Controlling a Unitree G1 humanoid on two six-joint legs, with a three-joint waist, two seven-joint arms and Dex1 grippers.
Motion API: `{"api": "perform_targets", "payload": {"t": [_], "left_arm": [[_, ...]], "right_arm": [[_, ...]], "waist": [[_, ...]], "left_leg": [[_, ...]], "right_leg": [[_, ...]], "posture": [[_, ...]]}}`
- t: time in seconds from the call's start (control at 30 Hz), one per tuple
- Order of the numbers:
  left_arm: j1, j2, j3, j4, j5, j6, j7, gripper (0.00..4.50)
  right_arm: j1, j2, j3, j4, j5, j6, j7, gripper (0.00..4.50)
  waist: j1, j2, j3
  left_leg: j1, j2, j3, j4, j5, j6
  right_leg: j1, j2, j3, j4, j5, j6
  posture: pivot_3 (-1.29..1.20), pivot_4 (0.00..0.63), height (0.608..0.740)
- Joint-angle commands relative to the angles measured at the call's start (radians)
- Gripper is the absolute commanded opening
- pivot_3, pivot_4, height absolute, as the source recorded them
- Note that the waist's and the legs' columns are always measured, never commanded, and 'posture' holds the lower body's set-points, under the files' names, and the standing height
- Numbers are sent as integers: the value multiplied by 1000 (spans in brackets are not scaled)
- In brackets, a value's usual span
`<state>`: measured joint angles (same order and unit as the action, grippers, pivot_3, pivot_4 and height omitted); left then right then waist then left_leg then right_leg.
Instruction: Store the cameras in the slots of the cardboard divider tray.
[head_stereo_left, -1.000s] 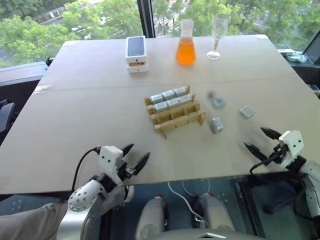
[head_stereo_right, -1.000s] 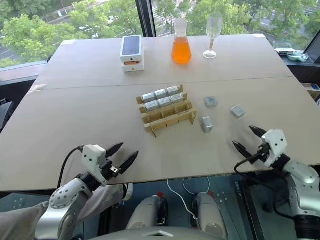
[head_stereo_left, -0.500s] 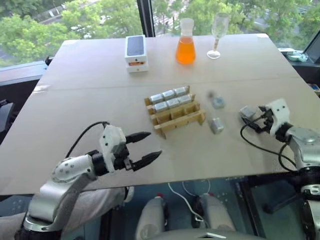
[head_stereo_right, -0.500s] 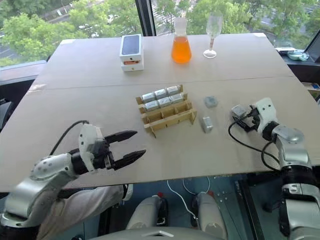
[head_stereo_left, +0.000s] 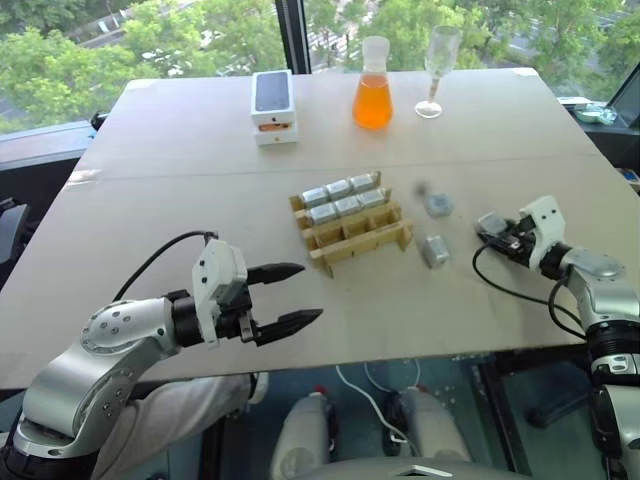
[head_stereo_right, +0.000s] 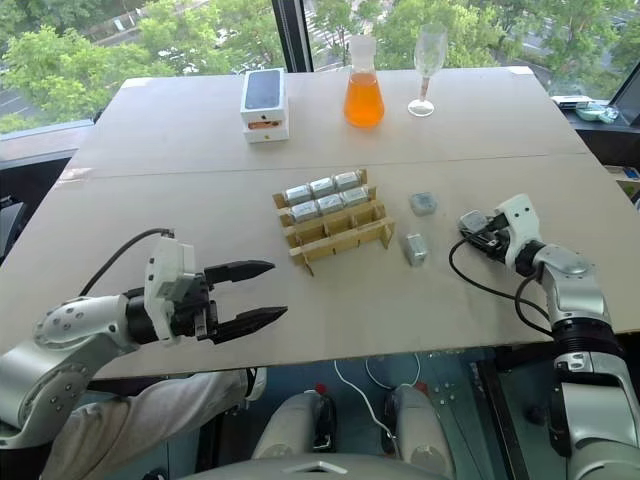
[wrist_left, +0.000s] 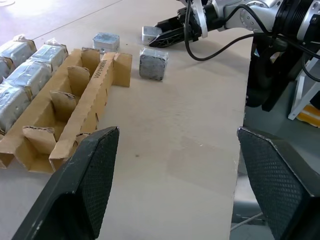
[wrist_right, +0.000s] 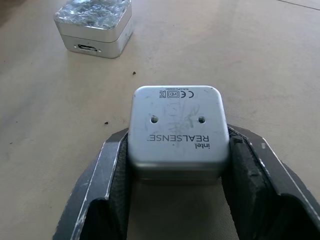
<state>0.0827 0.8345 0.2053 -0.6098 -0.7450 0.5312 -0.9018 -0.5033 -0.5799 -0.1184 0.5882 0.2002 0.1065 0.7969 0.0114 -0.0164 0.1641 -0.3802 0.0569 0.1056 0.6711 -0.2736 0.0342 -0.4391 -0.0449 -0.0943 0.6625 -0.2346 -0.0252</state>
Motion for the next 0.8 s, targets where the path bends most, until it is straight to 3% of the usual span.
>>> {"api": "perform_targets", "payload": {"t": [0.03, 0.13, 0.4, 0.63, 0.8], "left_arm": [[-54, -7, 9, 1, 4, 12, 41, 3890], [-115, -43, 2, 18, -14, 55, 114, 3890], [-363, -126, -68, 139, -52, 209, 225, 3890], [-584, -106, -125, 290, -170, 385, 78, 3890], [-729, -89, -235, 424, -85, 372, -60, 3890]], "right_arm": [[23, -20, 8, -82, -35, -141, 8, 1924], [49, -49, 61, -199, -90, -301, 56, 1924], [16, -44, 221, -576, -239, -456, 54, 1924], [-119, -30, 358, -508, -502, -747, -58, 1924], [-213, 18, 441, -421, -636, -920, -152, 1924]], "waist": [[1, 0, 0], [-2, 1, 1], [-3, 0, 2], [-1, -3, 4], [-1, -6, 5]], "left_leg": [[0, 0, 0, 0, 0, 0], [0, 0, 0, 0, 0, 0], [0, 1, 0, 0, 1, -1], [-1, 0, 0, 2, 1, -2], [-1, 0, 0, 2, 1, -2]], "right_leg": [[0, 0, 0, 0, 0, 0], [0, 0, 0, 0, 0, 1], [0, 1, 0, 1, -1, 2], [0, 0, 0, 0, -1, 1], [0, 0, 0, 0, 1, -2]], "posture": [[0, 150, 740], [0, 150, 740], [0, 150, 740], [0, 150, 740], [0, 150, 740]]}}
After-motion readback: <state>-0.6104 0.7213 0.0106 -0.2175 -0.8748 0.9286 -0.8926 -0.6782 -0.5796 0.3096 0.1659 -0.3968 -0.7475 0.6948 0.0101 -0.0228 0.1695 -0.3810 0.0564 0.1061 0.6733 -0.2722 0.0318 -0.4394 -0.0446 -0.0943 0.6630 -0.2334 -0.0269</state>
